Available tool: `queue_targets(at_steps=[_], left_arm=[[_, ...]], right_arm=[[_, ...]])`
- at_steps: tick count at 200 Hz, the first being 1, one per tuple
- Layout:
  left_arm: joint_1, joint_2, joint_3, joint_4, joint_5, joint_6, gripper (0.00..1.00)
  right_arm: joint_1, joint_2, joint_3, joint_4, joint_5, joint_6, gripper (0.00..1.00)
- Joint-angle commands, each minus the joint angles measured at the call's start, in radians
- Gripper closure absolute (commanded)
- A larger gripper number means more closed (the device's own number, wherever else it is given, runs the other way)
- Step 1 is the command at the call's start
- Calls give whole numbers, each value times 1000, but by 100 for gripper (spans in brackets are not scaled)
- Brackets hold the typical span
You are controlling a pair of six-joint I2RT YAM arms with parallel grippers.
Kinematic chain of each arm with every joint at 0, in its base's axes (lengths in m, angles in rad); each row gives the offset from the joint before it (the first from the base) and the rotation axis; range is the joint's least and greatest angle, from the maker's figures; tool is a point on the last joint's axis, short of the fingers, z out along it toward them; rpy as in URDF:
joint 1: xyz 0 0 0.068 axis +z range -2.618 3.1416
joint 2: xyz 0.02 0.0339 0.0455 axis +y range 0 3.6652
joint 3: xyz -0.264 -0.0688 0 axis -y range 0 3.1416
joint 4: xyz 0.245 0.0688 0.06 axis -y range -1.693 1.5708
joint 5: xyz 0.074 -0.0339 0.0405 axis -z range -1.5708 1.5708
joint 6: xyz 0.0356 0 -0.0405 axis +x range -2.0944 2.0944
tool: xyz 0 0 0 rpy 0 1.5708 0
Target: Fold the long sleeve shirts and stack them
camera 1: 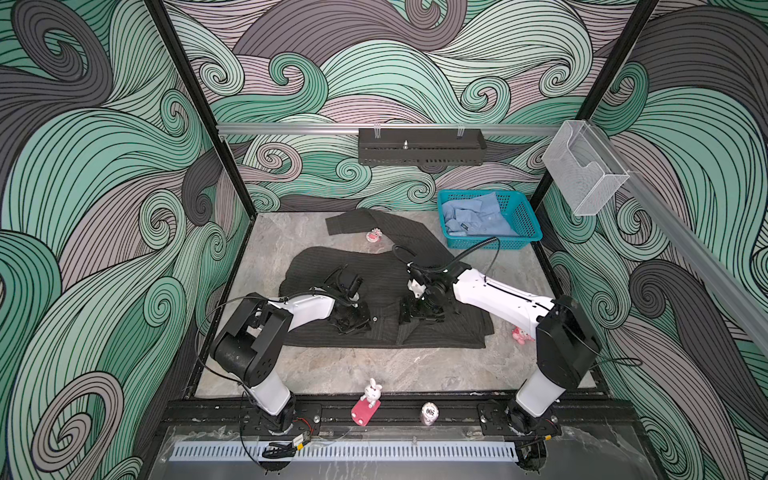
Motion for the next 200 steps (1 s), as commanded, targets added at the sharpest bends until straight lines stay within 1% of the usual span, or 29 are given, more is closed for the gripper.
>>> queue_targets(at_steps=[1, 26, 55, 83, 88, 110, 131, 150, 180, 187, 200], left_arm=[[7, 10, 8, 19, 64, 31, 100], [10, -13, 16, -1, 72, 55, 100], [19, -94, 26, -29, 77, 84, 100], [58, -225, 59, -170, -9, 132, 100], [68, -274, 67, -200, -28, 142, 100], [102, -377, 125, -340, -96, 203, 100], [112, -445, 183, -436, -144, 259, 100], [115, -489, 231, -469, -180, 312, 100], [115, -551, 324, -435, -200, 405, 100], [114, -562, 355, -439, -204, 422, 100], [116, -566, 420, -462, -204, 449, 100]], right_arm=[[11, 39, 34, 23, -11, 70, 24], [19, 86, 53, 22, -1, 94, 23], [17, 101, 66, 20, 12, 97, 24], [5, 35, 53, 17, 36, 68, 23], [2, 15, 47, 15, 40, 62, 23], [-24, -79, 28, -1, 64, 29, 22], [-84, -172, 16, -13, 81, 18, 22], [-153, -221, 19, -15, 103, 13, 23], [-251, -200, 37, -34, 135, -5, 23], [-267, -190, 40, -35, 153, -6, 24], [-302, -166, 47, -39, 149, 3, 24]])
